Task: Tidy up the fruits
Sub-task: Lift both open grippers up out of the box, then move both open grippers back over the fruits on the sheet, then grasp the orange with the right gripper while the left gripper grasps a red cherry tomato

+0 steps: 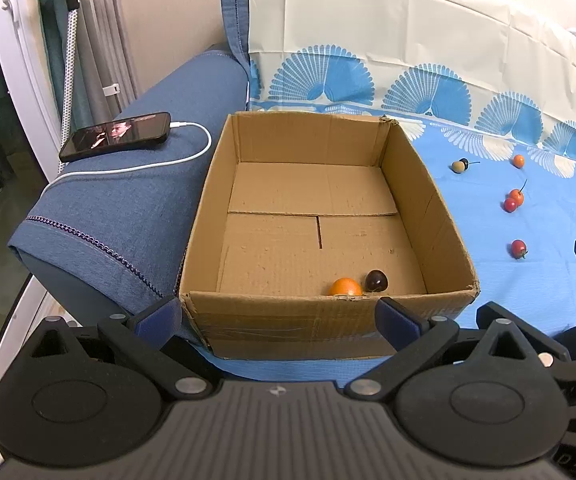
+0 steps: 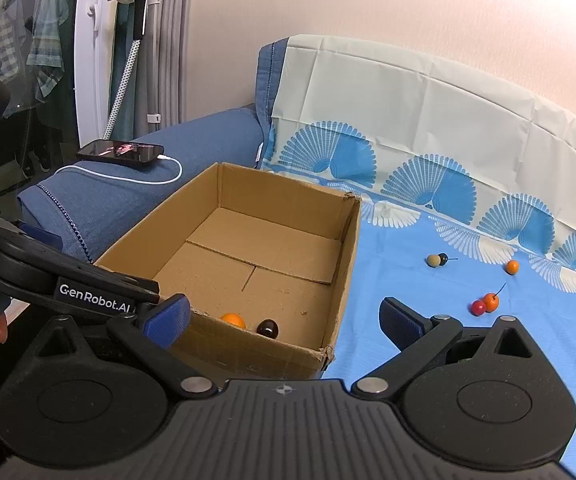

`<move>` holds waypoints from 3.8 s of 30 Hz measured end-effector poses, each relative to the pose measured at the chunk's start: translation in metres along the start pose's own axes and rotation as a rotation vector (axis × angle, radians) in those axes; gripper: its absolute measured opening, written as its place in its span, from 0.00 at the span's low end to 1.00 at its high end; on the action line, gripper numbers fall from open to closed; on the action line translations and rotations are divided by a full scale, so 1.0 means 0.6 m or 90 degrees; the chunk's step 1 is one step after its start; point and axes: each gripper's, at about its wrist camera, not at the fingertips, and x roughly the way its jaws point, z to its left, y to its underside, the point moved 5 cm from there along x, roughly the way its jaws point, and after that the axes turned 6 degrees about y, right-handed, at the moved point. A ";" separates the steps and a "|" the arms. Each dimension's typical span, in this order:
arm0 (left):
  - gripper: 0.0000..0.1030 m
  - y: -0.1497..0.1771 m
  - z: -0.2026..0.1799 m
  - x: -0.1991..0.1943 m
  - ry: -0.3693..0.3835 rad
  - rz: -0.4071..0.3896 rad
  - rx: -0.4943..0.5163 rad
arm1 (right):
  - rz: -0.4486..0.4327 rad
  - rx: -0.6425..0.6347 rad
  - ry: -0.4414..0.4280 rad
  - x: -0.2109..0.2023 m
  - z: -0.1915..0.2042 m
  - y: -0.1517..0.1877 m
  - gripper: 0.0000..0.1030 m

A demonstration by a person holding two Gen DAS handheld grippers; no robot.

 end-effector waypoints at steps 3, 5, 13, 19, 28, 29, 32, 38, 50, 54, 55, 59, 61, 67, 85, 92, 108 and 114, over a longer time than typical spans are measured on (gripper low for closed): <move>1.00 0.001 0.000 0.002 0.000 0.003 0.000 | 0.003 0.000 -0.001 0.002 0.001 0.000 0.97; 1.00 0.002 0.000 0.004 0.000 0.005 -0.001 | 0.005 0.000 0.000 0.004 0.001 0.000 0.97; 1.00 0.003 0.003 0.014 0.001 0.017 -0.001 | 0.016 0.006 -0.004 0.013 0.001 0.003 0.97; 1.00 0.004 0.003 0.021 0.001 0.023 0.003 | 0.024 0.012 -0.006 0.019 0.001 0.007 0.98; 1.00 0.004 -0.002 0.030 -0.005 0.032 0.011 | 0.034 0.024 -0.011 0.032 -0.005 0.014 0.98; 1.00 0.003 -0.003 0.031 -0.005 0.034 0.011 | 0.035 0.026 -0.012 0.033 -0.006 0.015 0.98; 1.00 0.000 -0.005 0.036 -0.004 0.042 0.011 | 0.037 0.034 -0.014 0.037 -0.009 0.017 0.98; 1.00 -0.013 -0.019 0.048 -0.004 0.050 0.022 | 0.041 0.058 -0.006 0.051 -0.034 0.021 0.98; 1.00 -0.088 -0.158 0.097 0.078 0.060 0.079 | 0.050 0.150 0.154 0.071 -0.232 0.069 0.98; 1.00 -0.101 -0.246 0.132 0.134 0.081 0.106 | 0.070 0.206 0.227 0.080 -0.337 0.106 0.98; 1.00 -0.103 -0.273 0.146 0.149 0.090 0.113 | 0.074 0.224 0.246 0.083 -0.366 0.115 0.98; 1.00 -0.097 -0.374 0.209 0.208 0.122 0.146 | 0.085 0.274 0.299 0.102 -0.468 0.149 0.98; 1.00 -0.090 -0.428 0.248 0.234 0.144 0.161 | 0.092 0.293 0.314 0.123 -0.516 0.163 0.97; 1.00 -0.069 -0.553 0.359 0.261 0.180 0.180 | 0.116 0.302 0.316 0.230 -0.625 0.191 0.97; 0.96 -0.077 -0.603 0.554 0.222 0.227 0.135 | 0.141 0.200 0.222 0.552 -0.684 0.200 0.97; 0.77 -0.087 -0.596 0.550 0.217 0.190 0.140 | 0.122 0.155 0.178 0.622 -0.668 0.183 0.99; 0.30 -0.081 -0.578 0.524 0.219 0.181 0.140 | 0.092 0.159 0.111 0.624 -0.640 0.154 0.39; 0.29 -0.086 -0.561 0.495 0.216 0.194 0.130 | 0.080 0.209 0.148 0.558 -0.657 0.157 0.39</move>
